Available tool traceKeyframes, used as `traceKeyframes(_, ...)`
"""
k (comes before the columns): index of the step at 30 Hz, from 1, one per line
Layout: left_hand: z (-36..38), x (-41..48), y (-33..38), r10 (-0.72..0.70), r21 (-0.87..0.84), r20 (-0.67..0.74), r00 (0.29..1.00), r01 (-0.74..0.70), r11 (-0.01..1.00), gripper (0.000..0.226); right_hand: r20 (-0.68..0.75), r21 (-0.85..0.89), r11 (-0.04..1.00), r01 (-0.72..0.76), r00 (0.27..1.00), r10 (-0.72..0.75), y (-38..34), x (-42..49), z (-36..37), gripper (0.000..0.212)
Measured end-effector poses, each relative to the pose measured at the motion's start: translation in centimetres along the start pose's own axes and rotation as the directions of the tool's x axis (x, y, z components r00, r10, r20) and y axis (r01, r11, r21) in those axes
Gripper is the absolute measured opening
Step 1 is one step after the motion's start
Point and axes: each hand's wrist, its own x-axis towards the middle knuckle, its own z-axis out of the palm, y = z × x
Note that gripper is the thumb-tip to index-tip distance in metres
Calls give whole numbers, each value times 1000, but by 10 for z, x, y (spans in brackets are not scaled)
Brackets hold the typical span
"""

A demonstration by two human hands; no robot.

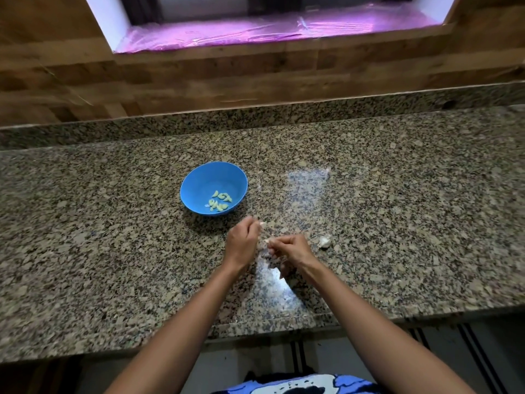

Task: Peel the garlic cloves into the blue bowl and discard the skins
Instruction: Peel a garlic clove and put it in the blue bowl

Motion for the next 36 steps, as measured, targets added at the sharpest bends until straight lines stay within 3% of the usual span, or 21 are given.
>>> traceKeyframes(3, -2, -2, -10, -60, 165, 94, 994, 44, 985, 39, -10, 43, 999, -8, 1000, 8, 3, -2, 3, 19)
traceKeyframes(5, -1, -8, -21, -101, 184, 164, 981, 70, 980, 42, -8, 34, 999, -5, 1000, 6, 6, -2, 2, 21)
traceKeyframes(8, 2, -11, -23, -141, -87, 157, 978, 156, 984, 23, -31, -24, 1000, -14, 999, 13, 7, -1, 0, 22)
traceKeyframes(10, 3, -12, -16, -138, -297, 214, 967, 199, 934, 6, -19, -81, 997, -2, 1000, 1, 7, -2, -1, 25)
traceKeyframes(12, 2, -12, -12, -163, -375, 230, 960, 241, 895, 15, 11, -65, 997, -28, 1000, 29, 6, -3, -3, 27)
traceKeyframes(14, 0, -11, -9, -226, -477, 251, 941, 323, 817, 18, 54, 96, 988, -124, 991, 119, 3, -3, -3, 21)
traceKeyframes(18, 0, -12, -8, -289, -704, 349, 891, 453, 546, 25, 155, 415, 861, -295, 955, 252, -3, -4, -3, 19)
traceKeyframes(22, 3, -15, -19, -394, -758, 330, 858, 490, 431, 23, -16, 248, 952, -180, 982, 190, 0, -6, -5, 17)
traceKeyframes(23, 3, -16, -23, -431, -745, 287, 855, 482, 461, 23, -83, 205, 968, -145, 983, 165, 1, -6, -6, 17)
traceKeyframes(24, 2, -16, -28, -452, -690, 215, 866, 462, 557, 22, -141, 167, 979, -118, 980, 142, 2, -5, -9, 16)
traceKeyframes(26, -1, -16, -37, -371, -364, 11, 929, 349, 864, 19, -217, 104, 990, -92, 970, 113, 6, -5, -13, 12)
traceKeyframes(27, -4, -17, -41, -268, -143, -60, 962, 257, 956, 18, -239, 83, 993, -88, 965, 105, 8, -5, -14, 12)
traceKeyframes(28, -6, -18, -45, -166, 33, -90, 982, 170, 985, 18, -254, 68, 994, -83, 962, 98, 10, -6, -16, 11)
traceKeyframes(30, -10, -22, -50, -64, 196, -92, 994, 81, 977, 16, -286, 58, 995, -80, 954, 94, 14, -7, -17, 12)
traceKeyframes(34, -3, -26, -31, 31, 205, -142, 989, -2, 979, 24, -421, 72, 994, -82, 901, 105, 22, -12, -25, 14)
traceKeyframes(36, 13, -18, -13, 122, 179, 10, 992, -122, 976, 32, -451, 105, 990, -96, 883, 134, 27, -16, -27, 16)
